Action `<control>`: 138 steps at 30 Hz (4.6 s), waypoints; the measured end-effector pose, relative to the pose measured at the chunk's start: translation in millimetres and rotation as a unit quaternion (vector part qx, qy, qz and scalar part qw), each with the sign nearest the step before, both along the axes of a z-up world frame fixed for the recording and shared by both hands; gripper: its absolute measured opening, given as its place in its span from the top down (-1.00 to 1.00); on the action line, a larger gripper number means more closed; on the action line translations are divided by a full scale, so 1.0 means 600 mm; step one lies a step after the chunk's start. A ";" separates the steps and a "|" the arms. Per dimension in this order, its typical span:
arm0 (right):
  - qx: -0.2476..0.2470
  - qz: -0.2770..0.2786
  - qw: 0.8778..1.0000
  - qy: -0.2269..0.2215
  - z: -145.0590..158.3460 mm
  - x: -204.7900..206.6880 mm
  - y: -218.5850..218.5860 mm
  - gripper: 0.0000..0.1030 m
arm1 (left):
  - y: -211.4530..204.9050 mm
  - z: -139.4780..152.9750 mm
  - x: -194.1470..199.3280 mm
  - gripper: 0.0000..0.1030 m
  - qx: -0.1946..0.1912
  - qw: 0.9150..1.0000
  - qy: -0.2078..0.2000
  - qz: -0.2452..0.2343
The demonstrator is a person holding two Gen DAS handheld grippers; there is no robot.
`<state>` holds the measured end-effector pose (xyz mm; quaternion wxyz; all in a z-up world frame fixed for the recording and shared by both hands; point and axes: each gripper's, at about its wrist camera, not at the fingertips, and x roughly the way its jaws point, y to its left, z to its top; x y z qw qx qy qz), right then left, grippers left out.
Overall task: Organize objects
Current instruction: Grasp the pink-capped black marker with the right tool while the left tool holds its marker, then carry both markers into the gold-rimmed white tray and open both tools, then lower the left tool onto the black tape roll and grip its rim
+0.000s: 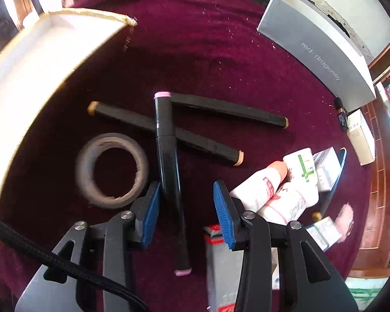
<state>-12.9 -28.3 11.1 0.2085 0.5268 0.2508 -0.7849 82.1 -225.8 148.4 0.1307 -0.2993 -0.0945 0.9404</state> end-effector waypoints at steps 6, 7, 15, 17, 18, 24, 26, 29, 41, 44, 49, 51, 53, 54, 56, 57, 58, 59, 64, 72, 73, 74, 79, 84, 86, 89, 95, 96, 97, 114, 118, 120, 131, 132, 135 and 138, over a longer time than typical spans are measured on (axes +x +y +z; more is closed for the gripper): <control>0.004 -0.001 1.000 -0.004 0.007 -0.005 0.008 0.25 | -0.008 -0.015 -0.024 0.77 0.005 1.000 -0.012 -0.004; 0.001 -0.002 1.000 -0.007 0.006 -0.006 0.009 0.25 | -0.008 -0.019 -0.029 0.77 0.005 1.000 -0.014 -0.004; -0.042 -0.015 0.999 -0.007 -0.001 -0.013 0.002 0.74 | 0.011 -0.042 -0.034 0.77 -0.010 1.000 -0.026 0.005; -0.061 -0.025 0.998 -0.012 0.000 -0.006 0.007 0.77 | 0.014 -0.043 -0.036 0.77 -0.016 0.999 -0.028 0.013; -0.080 -0.030 0.996 -0.018 0.002 -0.002 0.013 0.77 | 0.015 -0.043 -0.036 0.77 -0.013 0.999 -0.030 0.015; -0.176 -0.063 0.982 -0.035 0.031 0.017 0.048 0.76 | 0.027 -0.035 -0.021 0.77 -0.027 0.999 -0.021 0.024; -0.212 -0.068 0.974 -0.038 0.055 0.027 0.060 0.76 | 0.027 -0.032 -0.017 0.77 -0.025 0.999 -0.020 0.031; -0.270 -0.062 0.960 -0.047 0.094 0.033 0.068 0.76 | 0.026 -0.026 -0.013 0.77 -0.028 0.999 -0.019 0.041; -0.409 -0.065 0.895 -0.164 0.170 -0.048 -0.100 0.75 | 0.008 0.024 -0.097 0.77 -0.093 0.992 -0.032 0.080; -0.377 -0.094 0.907 -0.163 0.118 -0.071 -0.139 0.75 | -0.001 -0.011 -0.133 0.77 -0.107 0.989 -0.055 0.090; -0.339 -0.127 0.917 -0.170 0.028 -0.086 -0.155 0.75 | -0.028 -0.098 -0.186 0.77 -0.079 0.985 -0.118 0.095; -0.332 -0.134 0.918 -0.172 0.007 -0.093 -0.160 0.75 | -0.041 -0.125 -0.202 0.77 -0.066 0.983 -0.139 0.098; -0.320 -0.137 0.924 -0.159 0.005 -0.102 -0.164 0.75 | -0.050 -0.144 -0.211 0.78 -0.058 0.981 -0.152 0.101; -0.315 -0.137 0.926 -0.155 0.004 -0.103 -0.166 0.75 | -0.051 -0.150 -0.215 0.78 -0.057 0.981 -0.153 0.101; -0.302 -0.136 0.933 -0.140 0.001 -0.104 -0.176 0.75 | -0.048 -0.160 -0.221 0.78 -0.057 0.981 -0.155 0.098; -0.296 -0.135 0.936 -0.134 0.003 -0.101 -0.179 0.75 | -0.046 -0.164 -0.222 0.78 -0.060 0.981 -0.156 0.100; -0.286 -0.139 0.940 -0.126 0.002 -0.101 -0.181 0.75 | -0.046 -0.166 -0.224 0.78 -0.057 0.981 -0.157 0.099; -0.283 -0.141 0.941 -0.122 0.005 -0.100 -0.178 0.75 | -0.047 -0.170 -0.225 0.78 -0.051 0.981 -0.160 0.098; -0.273 -0.146 0.945 -0.107 0.004 -0.109 -0.182 0.75 | -0.046 -0.178 -0.225 0.78 -0.041 0.980 -0.163 0.106; -0.278 -0.135 0.947 -0.092 -0.001 -0.121 -0.205 0.73 | -0.065 -0.178 -0.223 0.75 0.001 0.978 -0.173 0.120; -0.280 -0.130 0.947 -0.090 0.002 -0.119 -0.206 0.72 | -0.068 -0.176 -0.222 0.73 0.008 0.977 -0.176 0.123; -0.281 -0.125 0.948 -0.081 0.008 -0.115 -0.204 0.72 | -0.071 -0.172 -0.218 0.73 0.010 0.976 -0.177 0.127; -0.282 -0.099 0.954 0.015 0.103 -0.061 -0.148 0.62 | -0.082 -0.130 -0.178 0.71 0.007 0.978 -0.141 0.150; -0.278 -0.132 0.928 0.211 0.222 0.049 -0.055 -0.71 | -0.077 -0.098 -0.117 0.17 0.016 0.982 -0.077 0.174; -0.280 -0.155 0.893 0.315 0.242 0.112 -0.011 -1.00 | -0.069 -0.096 -0.100 0.16 0.005 0.981 -0.066 0.180; -0.312 -0.185 0.880 0.306 0.220 0.135 0.043 -1.00 | -0.052 -0.093 -0.083 0.16 0.014 0.983 -0.071 0.168; -0.343 -0.239 0.894 0.161 0.120 0.106 0.117 -1.00 | 0.038 -0.068 -0.061 0.16 -0.016 0.993 -0.065 0.095; -0.341 -0.242 0.894 0.160 0.117 0.111 0.134 -1.00 | 0.060 -0.068 -0.060 0.16 -0.027 0.994 -0.067 0.076; -0.338 -0.245 0.894 0.161 0.109 0.114 0.141 -1.00 | 0.083 -0.070 -0.062 0.16 -0.040 0.995 -0.072 0.061; -0.388 -0.274 0.865 0.161 0.091 0.134 0.282 -1.00 | 0.261 -0.188 -0.148 0.17 -0.221 0.957 -0.177 0.062; -0.391 -0.274 0.865 0.156 0.084 0.130 0.293 -1.00 | 0.264 -0.217 -0.160 0.16 -0.220 0.952 -0.206 0.059; -0.389 -0.272 0.867 0.154 0.080 0.128 0.293 -1.00 | 0.271 -0.218 -0.160 0.16 -0.220 0.953 -0.200 0.061; -0.361 -0.265 0.883 0.143 0.077 0.120 0.286 -1.00 | 0.259 -0.181 -0.104 0.87 -0.107 0.976 -0.189 -0.010; -0.357 -0.259 0.887 0.139 0.076 0.119 0.283 -1.00 | 0.254 -0.173 -0.095 0.87 -0.096 0.979 -0.182 -0.015; -0.339 -0.243 0.900 0.129 0.070 0.119 0.269 -1.00 | 0.234 -0.144 -0.068 0.86 -0.071 0.984 -0.159 -0.023; -0.303 -0.213 0.921 0.122 0.059 0.121 0.242 -1.00 | 0.213 -0.118 -0.048 0.86 -0.061 0.989 -0.136 -0.008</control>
